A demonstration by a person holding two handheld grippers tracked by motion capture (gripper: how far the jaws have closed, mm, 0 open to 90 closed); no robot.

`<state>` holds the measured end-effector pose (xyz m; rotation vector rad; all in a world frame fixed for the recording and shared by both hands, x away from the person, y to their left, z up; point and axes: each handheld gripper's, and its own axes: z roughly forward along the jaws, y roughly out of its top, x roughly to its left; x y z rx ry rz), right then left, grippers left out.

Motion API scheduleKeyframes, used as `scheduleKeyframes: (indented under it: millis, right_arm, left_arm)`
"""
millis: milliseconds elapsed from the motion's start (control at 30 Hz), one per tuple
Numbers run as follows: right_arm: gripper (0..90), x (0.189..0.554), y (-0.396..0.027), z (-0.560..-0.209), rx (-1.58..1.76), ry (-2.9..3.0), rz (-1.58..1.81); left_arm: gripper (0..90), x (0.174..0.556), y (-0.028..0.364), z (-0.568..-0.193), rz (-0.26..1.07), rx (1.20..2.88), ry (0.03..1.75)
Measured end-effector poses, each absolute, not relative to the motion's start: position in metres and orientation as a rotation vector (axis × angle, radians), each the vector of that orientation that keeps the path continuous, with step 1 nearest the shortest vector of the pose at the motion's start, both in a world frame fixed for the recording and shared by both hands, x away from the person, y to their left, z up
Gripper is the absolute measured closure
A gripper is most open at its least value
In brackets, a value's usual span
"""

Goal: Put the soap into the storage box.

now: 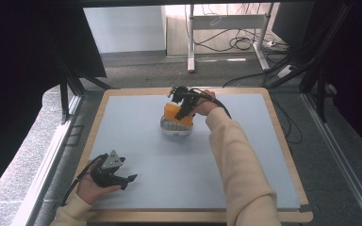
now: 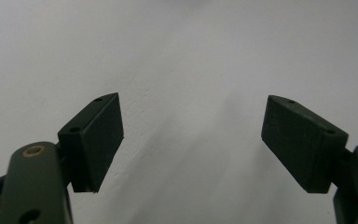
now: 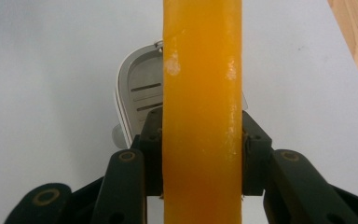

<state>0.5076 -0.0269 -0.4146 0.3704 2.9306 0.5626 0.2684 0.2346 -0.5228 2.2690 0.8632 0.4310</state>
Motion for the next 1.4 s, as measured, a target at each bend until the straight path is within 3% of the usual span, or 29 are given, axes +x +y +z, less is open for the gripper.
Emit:
scheduleKeyframes:
  millis: [767,867,900,933,1033,1233,1400]
  right_arm:
    - [61.1,0.517,-0.015,-0.44,0.259,2.982,0.475]
    - [55.1,0.516,-0.016,-0.437,0.295,2.958,0.558]
    - [47.0,0.516,-0.018,-0.434,0.293,2.94,0.598]
    - [47.0,0.516,-0.018,-0.434,0.293,2.94,0.598]
    - [35.3,0.514,-0.021,-0.43,0.332,2.876,0.616]
    - [27.0,0.513,-0.028,-0.424,0.459,2.785,0.689]
    - [25.4,0.511,-0.031,-0.422,0.506,2.764,0.739]
  left_arm:
    - [20.5,0.269,0.234,-0.524,0.423,2.289,0.86]
    - [20.5,0.269,0.234,-0.524,0.426,2.289,0.861]
    - [20.5,0.269,0.234,-0.524,0.422,2.289,0.86]
    - [20.5,0.269,0.234,-0.524,0.422,2.289,0.86]
    - [20.6,0.269,0.234,-0.524,0.422,2.289,0.858]
    - [20.6,0.269,0.233,-0.525,0.42,2.289,0.857]
    - [20.6,0.269,0.233,-0.525,0.42,2.29,0.857]
